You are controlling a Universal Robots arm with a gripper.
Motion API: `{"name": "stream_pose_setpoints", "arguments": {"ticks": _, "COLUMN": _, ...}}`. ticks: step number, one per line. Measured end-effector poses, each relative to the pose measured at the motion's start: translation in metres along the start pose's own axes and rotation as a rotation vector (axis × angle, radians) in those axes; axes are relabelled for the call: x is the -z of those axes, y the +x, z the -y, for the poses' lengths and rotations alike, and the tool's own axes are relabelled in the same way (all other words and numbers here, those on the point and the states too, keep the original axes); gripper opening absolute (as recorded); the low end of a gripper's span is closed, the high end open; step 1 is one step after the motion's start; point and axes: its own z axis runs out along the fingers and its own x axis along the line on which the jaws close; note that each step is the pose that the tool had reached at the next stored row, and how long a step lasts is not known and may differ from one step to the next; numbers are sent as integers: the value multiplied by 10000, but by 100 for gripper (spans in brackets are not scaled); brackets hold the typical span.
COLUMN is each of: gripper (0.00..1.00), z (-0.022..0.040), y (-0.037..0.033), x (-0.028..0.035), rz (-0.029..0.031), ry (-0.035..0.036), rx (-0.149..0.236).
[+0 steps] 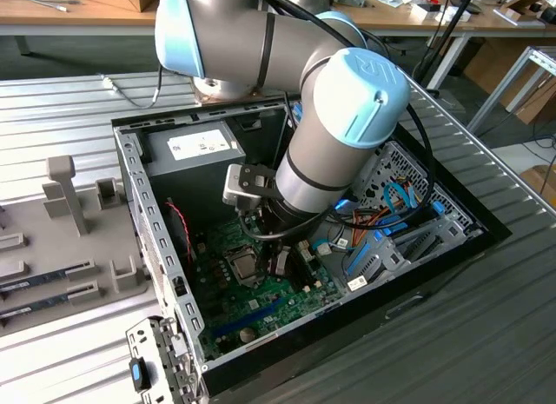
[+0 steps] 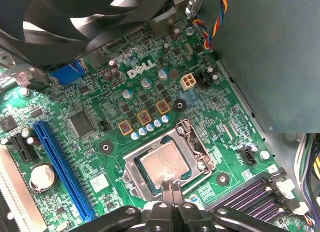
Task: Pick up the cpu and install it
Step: 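Install the first cpu locking lever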
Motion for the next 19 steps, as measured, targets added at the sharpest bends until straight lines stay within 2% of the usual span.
{"name": "stream_pose_setpoints", "arguments": {"ticks": 8, "gripper": 11, "z": -1, "y": 1, "x": 11, "rz": 27, "ry": -14, "rx": 0}}
{"name": "stream_pose_setpoints", "arguments": {"ticks": 10, "gripper": 11, "z": -10, "y": -1, "x": 101, "rz": 70, "ry": -34, "rx": -6}}
{"name": "stream_pose_setpoints", "arguments": {"ticks": 14, "gripper": 11, "z": -10, "y": -1, "x": 108, "rz": 171, "ry": -14, "rx": -1015}}
{"name": "stream_pose_setpoints", "arguments": {"ticks": 19, "gripper": 11, "z": -10, "y": -1, "x": 105, "rz": 242, "ry": 11, "rx": -1848}}
